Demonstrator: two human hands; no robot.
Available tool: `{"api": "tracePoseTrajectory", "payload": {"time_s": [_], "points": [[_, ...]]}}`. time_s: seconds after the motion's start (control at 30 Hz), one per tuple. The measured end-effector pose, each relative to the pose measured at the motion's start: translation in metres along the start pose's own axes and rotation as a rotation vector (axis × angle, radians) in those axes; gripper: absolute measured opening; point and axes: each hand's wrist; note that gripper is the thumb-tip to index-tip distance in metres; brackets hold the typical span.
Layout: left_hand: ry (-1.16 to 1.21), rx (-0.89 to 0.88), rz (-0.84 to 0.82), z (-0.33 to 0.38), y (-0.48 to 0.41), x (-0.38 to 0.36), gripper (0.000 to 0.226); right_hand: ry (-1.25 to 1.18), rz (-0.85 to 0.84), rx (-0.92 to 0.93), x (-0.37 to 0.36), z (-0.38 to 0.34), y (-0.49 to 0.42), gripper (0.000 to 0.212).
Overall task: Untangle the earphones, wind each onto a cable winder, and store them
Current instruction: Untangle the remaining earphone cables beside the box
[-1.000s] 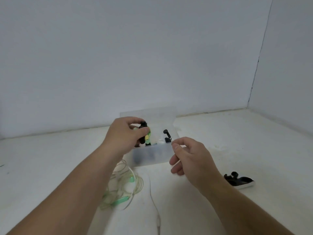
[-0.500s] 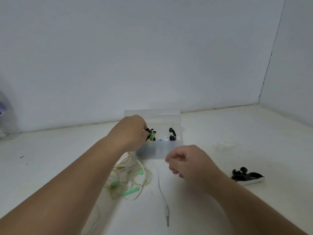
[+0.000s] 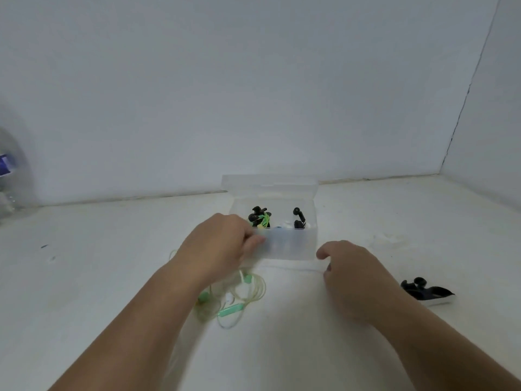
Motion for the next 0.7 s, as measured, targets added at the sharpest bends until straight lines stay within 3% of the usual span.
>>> {"api": "tracePoseTrajectory", "payload": {"time_s": [0.1, 0.2, 0.27, 0.4, 0.47, 0.57, 0.63, 0.7], "points": [[-0.008, 0.083, 0.021, -0.005, 0.005, -0.001, 0.011, -0.51, 0.141, -0.126, 0.003, -0.001, -0.007, 0.032], [0.185, -0.023, -0.047, -0.011, 0.015, -0.012, 0.052, -1.062, 0.202, -0.16, 0.019, -0.007, -0.004, 0.036], [0.284, -0.108, -0.066, -0.009, 0.019, -0.019, 0.06, -1.401, 0.109, -0.137, 0.028, -0.011, 0.0, 0.035], [0.301, -0.193, -0.053, -0.004, 0.017, -0.027, 0.008, -1.81, -0.083, -0.104, 0.039, -0.01, -0.003, 0.021], [0.302, -0.145, -0.038, -0.005, 0.016, -0.026, 0.007, -1.938, -0.083, -0.133, 0.042, -0.001, -0.006, 0.015], [0.31, 0.013, -0.112, -0.009, 0.018, -0.021, 0.029, -1.916, -0.078, -0.196, 0.049, 0.015, -0.013, 0.014], [0.272, 0.059, -0.189, -0.01, 0.019, -0.022, 0.042, -1.636, -0.029, -0.2, 0.05, 0.021, -0.015, 0.016], [0.207, 0.07, -0.216, -0.007, 0.019, -0.023, 0.039, -1.171, 0.066, -0.161, 0.049, 0.022, -0.015, 0.026]]}}
Point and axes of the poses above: each hand's wrist, its own y-axis away from the middle knuckle, its own x-axis out of the back of the hand, z = x × y, and after that the axes turned 4 degrees about y, right-handed
